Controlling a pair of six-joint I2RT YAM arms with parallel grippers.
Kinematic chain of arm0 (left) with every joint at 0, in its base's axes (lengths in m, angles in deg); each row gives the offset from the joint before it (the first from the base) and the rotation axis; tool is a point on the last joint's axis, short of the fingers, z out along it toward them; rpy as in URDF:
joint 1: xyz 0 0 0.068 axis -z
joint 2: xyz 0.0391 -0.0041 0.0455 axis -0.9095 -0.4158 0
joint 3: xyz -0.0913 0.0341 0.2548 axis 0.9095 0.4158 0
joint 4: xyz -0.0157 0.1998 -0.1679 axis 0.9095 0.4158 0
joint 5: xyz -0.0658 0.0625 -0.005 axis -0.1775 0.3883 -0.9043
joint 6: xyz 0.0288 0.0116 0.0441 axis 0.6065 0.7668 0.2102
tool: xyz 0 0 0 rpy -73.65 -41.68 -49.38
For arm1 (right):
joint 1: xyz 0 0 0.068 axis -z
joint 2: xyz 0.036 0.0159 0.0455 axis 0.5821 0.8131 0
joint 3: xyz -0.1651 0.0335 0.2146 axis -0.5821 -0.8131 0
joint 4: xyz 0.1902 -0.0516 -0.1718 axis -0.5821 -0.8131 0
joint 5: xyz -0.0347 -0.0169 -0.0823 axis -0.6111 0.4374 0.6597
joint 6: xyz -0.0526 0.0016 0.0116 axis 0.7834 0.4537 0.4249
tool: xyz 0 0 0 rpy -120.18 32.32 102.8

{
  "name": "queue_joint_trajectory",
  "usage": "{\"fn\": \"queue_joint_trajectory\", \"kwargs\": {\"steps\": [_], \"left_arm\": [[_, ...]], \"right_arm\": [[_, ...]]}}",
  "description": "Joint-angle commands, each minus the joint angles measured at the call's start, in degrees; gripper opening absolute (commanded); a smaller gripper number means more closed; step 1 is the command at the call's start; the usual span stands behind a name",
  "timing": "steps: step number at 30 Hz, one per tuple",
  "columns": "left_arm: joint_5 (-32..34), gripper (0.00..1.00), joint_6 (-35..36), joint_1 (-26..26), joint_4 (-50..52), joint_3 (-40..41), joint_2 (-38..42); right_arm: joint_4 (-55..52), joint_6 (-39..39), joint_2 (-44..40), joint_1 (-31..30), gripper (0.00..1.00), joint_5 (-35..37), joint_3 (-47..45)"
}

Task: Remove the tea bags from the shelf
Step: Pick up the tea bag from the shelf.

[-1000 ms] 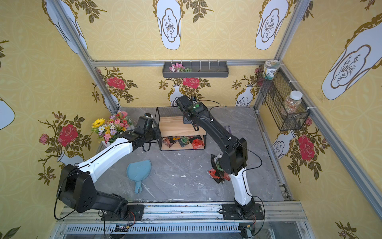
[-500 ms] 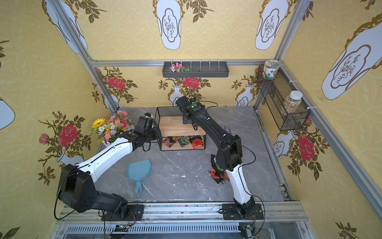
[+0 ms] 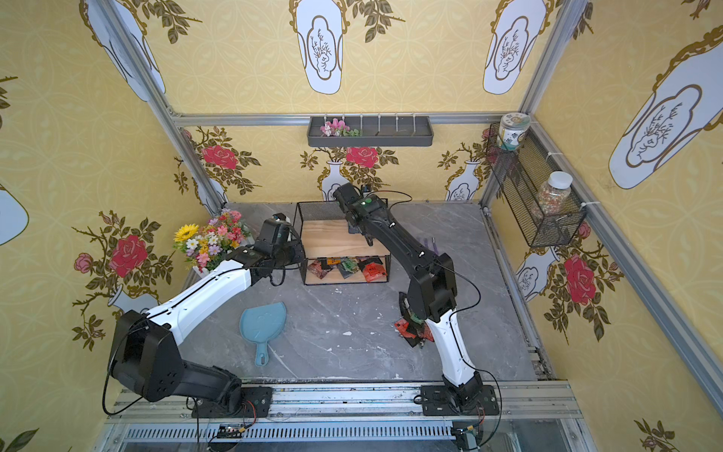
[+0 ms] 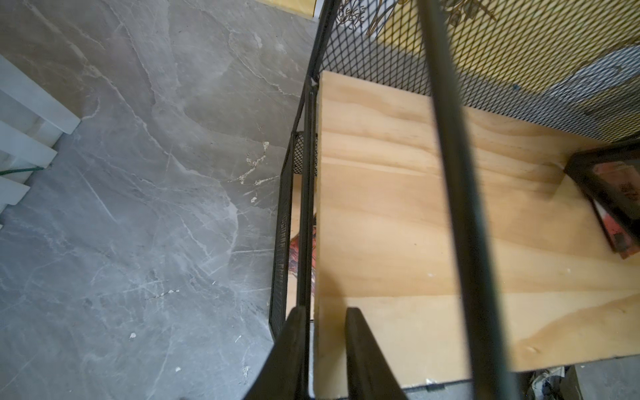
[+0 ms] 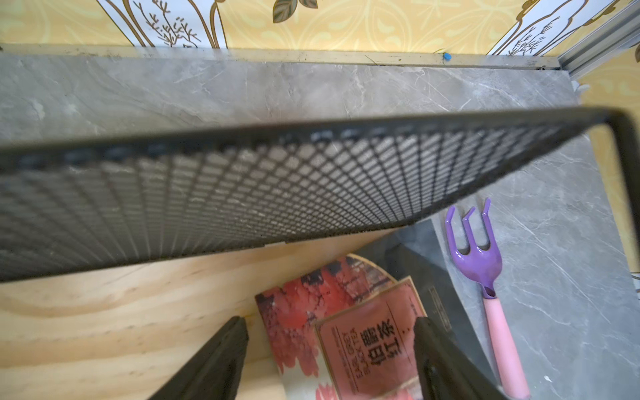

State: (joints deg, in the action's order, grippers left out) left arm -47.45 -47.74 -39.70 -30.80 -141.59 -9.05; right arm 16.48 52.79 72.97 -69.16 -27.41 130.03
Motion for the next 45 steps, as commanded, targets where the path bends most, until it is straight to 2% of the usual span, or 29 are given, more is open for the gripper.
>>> {"fn": "queue_joint_trajectory", "kwargs": {"steps": [1,10,17,24,34,45], "left_arm": [[-0.72,0.25,0.25,-0.04,4.15,-0.02,-0.52],[-0.65,0.25,0.20,0.01,4.11,0.14,-0.15],[-0.48,0.25,0.35,0.01,4.11,0.17,0.23],[-0.45,0.26,0.35,0.00,4.19,0.24,0.49],[-0.39,0.25,0.35,-0.05,4.17,-0.02,0.46],[-0.36,0.25,0.35,0.01,4.20,-0.11,0.41]], "right_arm": [[-4.34,0.14,1.31,0.08,0.75,-4.47,-1.50],[-6.50,-3.36,0.18,0.26,0.60,-7.84,-7.65],[-7.03,-5.41,-1.54,0.10,0.52,-9.63,-10.97],[-6.41,-6.26,-2.52,-0.46,0.28,-11.32,-12.22],[-5.47,-6.82,-3.92,-2.19,0.00,-13.26,-12.09],[-0.92,-4.96,-8.93,-3.13,0.00,-15.54,-10.32]]}}
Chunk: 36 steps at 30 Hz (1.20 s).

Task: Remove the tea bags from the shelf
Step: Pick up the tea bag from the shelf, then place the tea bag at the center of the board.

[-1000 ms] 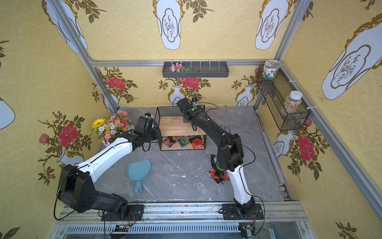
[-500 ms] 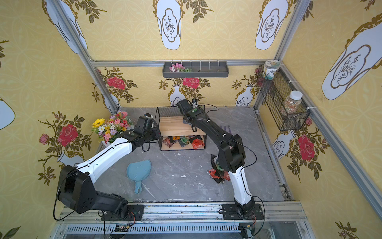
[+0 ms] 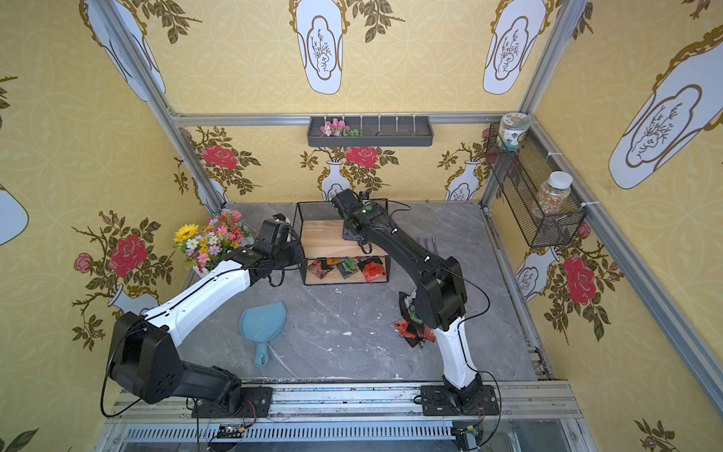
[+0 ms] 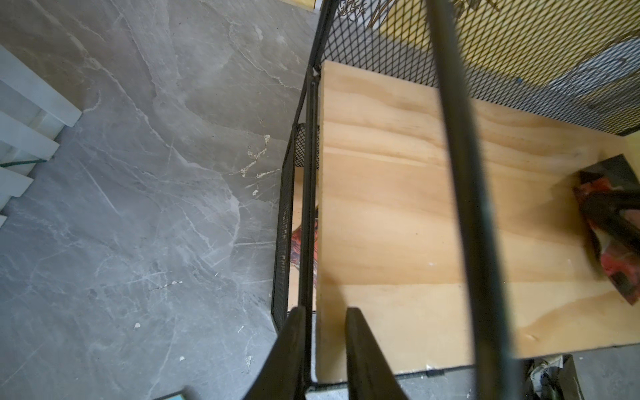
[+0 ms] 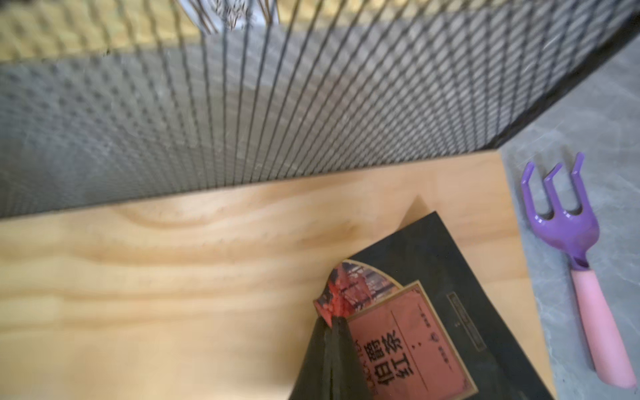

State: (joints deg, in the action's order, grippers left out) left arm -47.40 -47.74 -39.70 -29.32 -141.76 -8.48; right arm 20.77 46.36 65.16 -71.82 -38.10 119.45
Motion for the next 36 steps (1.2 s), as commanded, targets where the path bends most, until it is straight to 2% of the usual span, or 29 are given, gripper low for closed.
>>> {"fn": "queue_joint_trajectory", "kwargs": {"steps": [1,11,19,25,30,36], "left_arm": [[-0.40,0.26,0.35,-0.01,2.69,0.06,-0.13],[-0.62,0.26,0.16,-0.04,2.68,-0.04,-0.40],[-0.62,0.26,0.17,0.01,2.71,-0.29,-0.65],[-0.53,0.25,0.26,0.02,2.86,-0.21,-0.39],[-0.62,0.26,0.15,-0.05,2.84,-0.02,-0.26],[-0.61,0.25,-0.03,0.00,2.88,-0.17,-0.17]], "right_arm": [[-4.72,1.90,-1.70,-0.63,0.00,-5.03,0.51],[-1.34,4.62,-8.10,-2.11,0.00,-10.06,0.11],[4.19,8.53,-16.46,-4.82,0.00,-14.58,-7.51],[6.01,9.52,-26.48,-7.63,0.00,-13.13,-20.36],[7.13,5.49,-36.19,-8.02,0.00,-10.80,-35.45],[4.65,-0.86,-42.49,-7.85,0.00,-7.21,-45.40]]}}
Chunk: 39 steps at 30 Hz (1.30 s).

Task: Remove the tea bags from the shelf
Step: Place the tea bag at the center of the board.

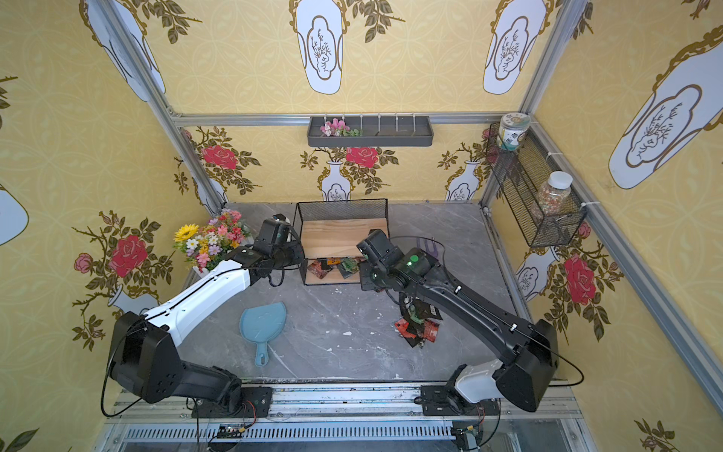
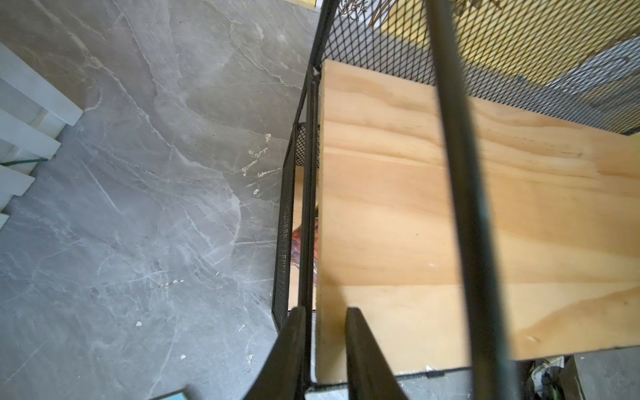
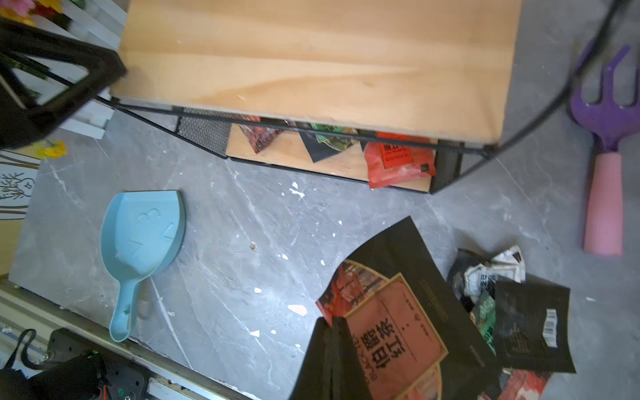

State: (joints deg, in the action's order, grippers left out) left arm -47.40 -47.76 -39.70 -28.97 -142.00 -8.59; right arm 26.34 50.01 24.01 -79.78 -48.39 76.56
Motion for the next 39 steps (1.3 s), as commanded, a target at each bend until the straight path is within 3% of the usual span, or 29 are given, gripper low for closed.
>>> {"fn": "queue_joint_trajectory", "kwargs": {"steps": [1,7,16,29,39], "left_arm": [[-0.62,0.25,0.02,0.01,2.49,0.10,-0.17],[-0.77,0.25,-0.07,0.01,2.68,0.05,-0.06],[-0.97,0.25,-0.51,0.00,2.66,0.37,0.15],[-1.06,0.25,-0.50,0.01,2.70,0.33,0.25],[-1.24,0.25,-0.43,-0.01,2.68,0.27,0.27]], "right_arm": [[-1.28,-5.48,-2.10,0.39,0.00,3.49,-3.99],[-3.88,-10.81,-4.68,3.76,0.00,4.77,-10.69],[-6.42,-15.85,-4.48,14.43,0.00,3.03,-17.50],[-4.99,-21.15,-0.71,16.21,0.00,-0.27,-22.48],[-2.15,-21.35,-0.54,17.38,0.21,-3.67,-24.16]]}}
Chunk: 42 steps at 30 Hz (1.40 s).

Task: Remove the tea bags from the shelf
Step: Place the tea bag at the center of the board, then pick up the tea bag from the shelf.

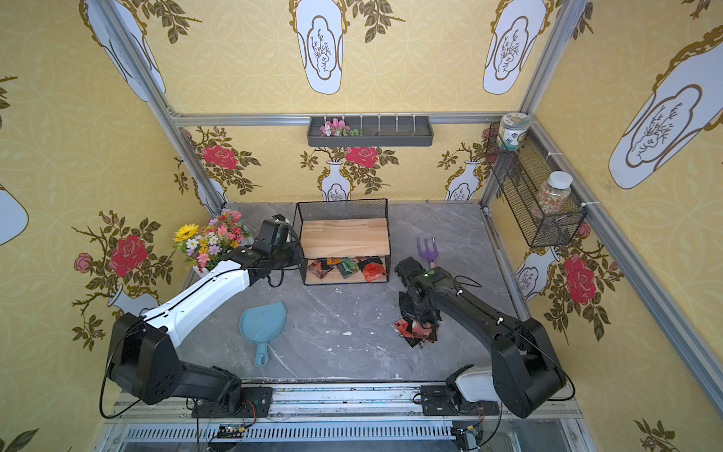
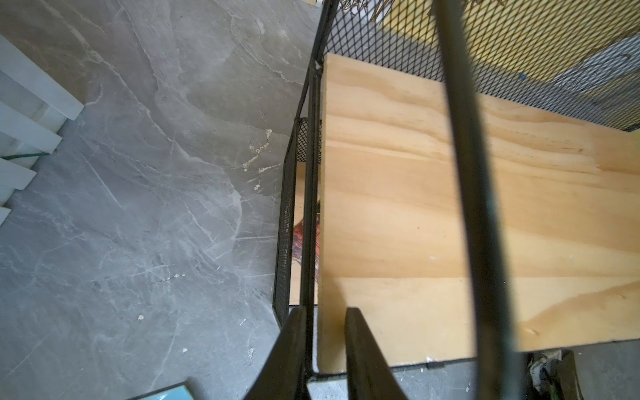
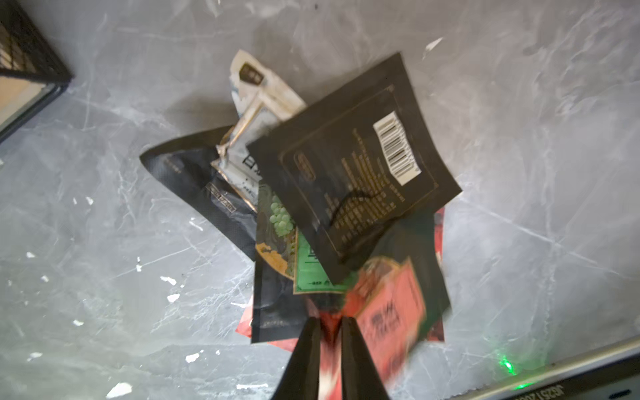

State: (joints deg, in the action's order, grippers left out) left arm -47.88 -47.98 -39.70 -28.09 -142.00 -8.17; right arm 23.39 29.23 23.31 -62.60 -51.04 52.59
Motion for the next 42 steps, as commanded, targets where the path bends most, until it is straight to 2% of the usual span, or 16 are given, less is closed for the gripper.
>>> {"fn": "queue_joint_trajectory", "kwargs": {"steps": [1,3,11,16,19,24,28,31,35,42], "left_arm": [[-0.76,0.25,-0.20,0.01,1.78,0.29,-0.14],[-0.84,0.25,-0.24,-0.04,1.83,0.20,-0.18],[-1.16,0.25,-0.20,-0.03,1.83,0.04,-0.26],[-1.65,0.25,-0.34,0.00,1.76,-0.37,-0.63],[-2.00,0.25,-0.65,0.02,1.78,-0.38,-0.71],[-2.60,0.25,-0.90,-0.01,1.75,-0.29,-0.97],[-2.92,0.25,-1.02,0.01,1.81,-0.07,-0.79],[-3.12,0.25,-0.99,0.01,1.76,0.03,-0.52],[-3.37,0.25,-0.81,0.01,1.91,0.10,-0.38],[-3.55,0.25,-0.30,0.00,1.91,0.06,-0.49]], "right_arm": [[0.90,-0.52,0.17,0.24,0.24,-1.25,-0.18],[1.01,-0.63,0.08,0.28,0.27,-1.56,-0.01],[2.31,-1.95,-3.13,0.30,0.29,-3.56,1.57],[8.19,-7.29,-5.16,-0.91,0.29,-7.92,0.44],[17.31,-13.01,-5.77,-4.41,0.29,-9.50,-1.63],[36.35,-26.02,-3.72,-9.55,0.32,-7.71,-6.68],[54.15,-38.46,1.56,-11.78,0.37,-1.96,-13.05],[67.21,-44.37,6.05,-12.02,0.40,2.42,-16.63],[83.18,-46.38,13.24,-10.27,0.41,4.19,-18.70],[92.79,-46.78,19.65,-8.43,0.44,1.84,-17.98]]}}
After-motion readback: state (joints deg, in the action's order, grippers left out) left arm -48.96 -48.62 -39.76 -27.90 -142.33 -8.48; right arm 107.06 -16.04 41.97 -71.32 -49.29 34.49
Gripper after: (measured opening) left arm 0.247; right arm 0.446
